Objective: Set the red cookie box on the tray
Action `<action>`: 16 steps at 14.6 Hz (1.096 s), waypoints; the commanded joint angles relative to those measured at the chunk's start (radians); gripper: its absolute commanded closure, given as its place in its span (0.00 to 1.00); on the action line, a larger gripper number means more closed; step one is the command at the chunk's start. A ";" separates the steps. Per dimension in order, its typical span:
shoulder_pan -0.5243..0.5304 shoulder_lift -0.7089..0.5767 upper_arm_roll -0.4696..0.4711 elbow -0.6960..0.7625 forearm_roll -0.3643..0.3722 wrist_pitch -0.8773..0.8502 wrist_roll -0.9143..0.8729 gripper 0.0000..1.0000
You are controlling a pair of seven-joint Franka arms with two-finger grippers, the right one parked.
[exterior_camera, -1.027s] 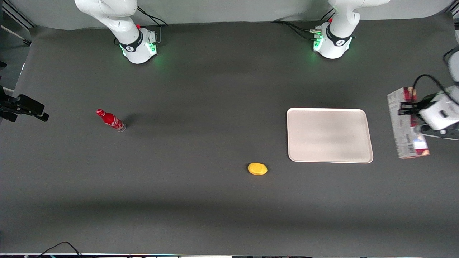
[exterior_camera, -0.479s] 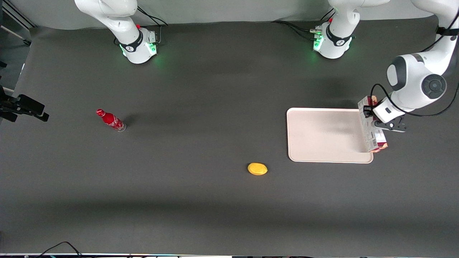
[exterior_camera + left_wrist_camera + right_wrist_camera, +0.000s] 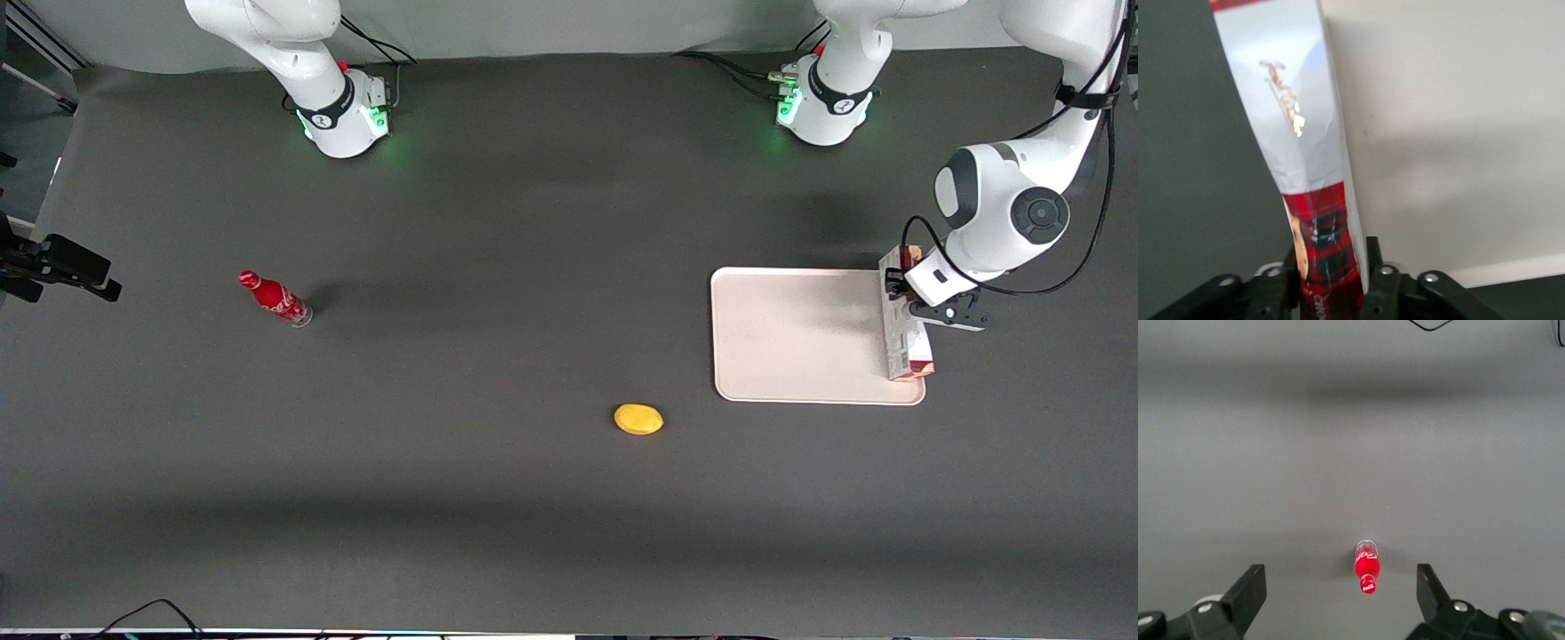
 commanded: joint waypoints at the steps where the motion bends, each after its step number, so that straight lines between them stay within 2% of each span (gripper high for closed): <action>1: -0.006 -0.017 -0.021 0.102 0.013 -0.089 -0.006 0.00; 3: -0.006 -0.048 -0.030 0.286 0.009 -0.323 -0.020 0.00; 6: -0.007 -0.042 -0.042 0.645 -0.001 -0.678 -0.038 0.00; 11: -0.010 -0.033 -0.095 1.042 -0.014 -0.973 -0.141 0.00; 13: -0.010 -0.028 -0.104 1.089 -0.021 -1.035 -0.138 0.00; 15: -0.004 -0.028 -0.104 1.094 -0.103 -1.039 -0.135 0.00; 16: -0.004 -0.031 -0.104 1.097 -0.108 -1.042 -0.132 0.00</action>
